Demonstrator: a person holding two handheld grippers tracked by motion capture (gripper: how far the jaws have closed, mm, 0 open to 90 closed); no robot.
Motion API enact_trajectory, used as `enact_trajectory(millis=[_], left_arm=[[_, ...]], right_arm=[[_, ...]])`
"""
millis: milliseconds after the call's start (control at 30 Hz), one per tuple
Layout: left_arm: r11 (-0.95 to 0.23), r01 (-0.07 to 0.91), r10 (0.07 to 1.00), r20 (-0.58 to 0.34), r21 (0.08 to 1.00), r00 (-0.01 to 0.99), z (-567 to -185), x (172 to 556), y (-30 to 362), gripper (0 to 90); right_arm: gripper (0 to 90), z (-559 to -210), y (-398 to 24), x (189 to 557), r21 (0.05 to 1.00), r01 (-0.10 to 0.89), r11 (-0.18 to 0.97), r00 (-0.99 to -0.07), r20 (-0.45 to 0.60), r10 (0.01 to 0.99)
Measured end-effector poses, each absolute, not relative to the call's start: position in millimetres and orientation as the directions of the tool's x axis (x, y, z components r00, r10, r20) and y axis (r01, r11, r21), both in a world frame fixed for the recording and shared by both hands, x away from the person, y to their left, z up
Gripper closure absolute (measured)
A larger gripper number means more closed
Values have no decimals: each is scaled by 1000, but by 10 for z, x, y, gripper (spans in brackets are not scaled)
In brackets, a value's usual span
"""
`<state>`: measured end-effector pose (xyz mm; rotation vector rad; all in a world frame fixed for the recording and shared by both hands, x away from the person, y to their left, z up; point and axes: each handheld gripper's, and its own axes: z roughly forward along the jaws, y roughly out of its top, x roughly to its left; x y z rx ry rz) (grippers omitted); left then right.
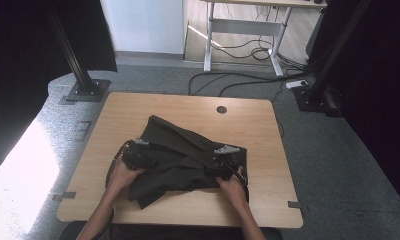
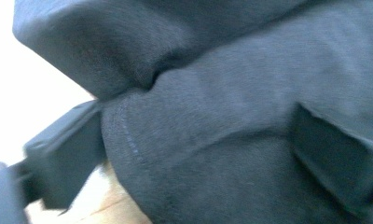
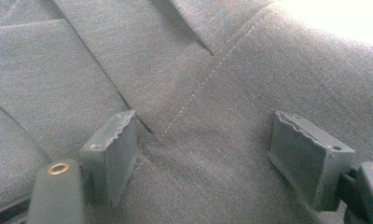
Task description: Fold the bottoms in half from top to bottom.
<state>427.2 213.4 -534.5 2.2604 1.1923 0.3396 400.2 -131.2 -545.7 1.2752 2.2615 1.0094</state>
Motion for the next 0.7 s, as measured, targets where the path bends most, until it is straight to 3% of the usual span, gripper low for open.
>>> enact_trajectory(millis=[200,367,500,700], left_arm=[[-444,696,829,-36,564,558,-5310,4291,2091,219],[-431,696,832,-45,575,553,-5289,4291,2052,379],[-409,678,820,-81,611,567,-5306,4254,2034,655],[-400,675,814,-99,620,573,-5314,4247,2046,726]], right_arm=[[236,-5460,-1302,3997,731,594,337,-525,34,850],[234,-5460,-1300,4000,730,595,336,-522,33,852],[235,-5460,-1299,4001,730,595,335,-521,33,853],[234,-5457,-1306,4007,729,596,336,-525,37,850]])
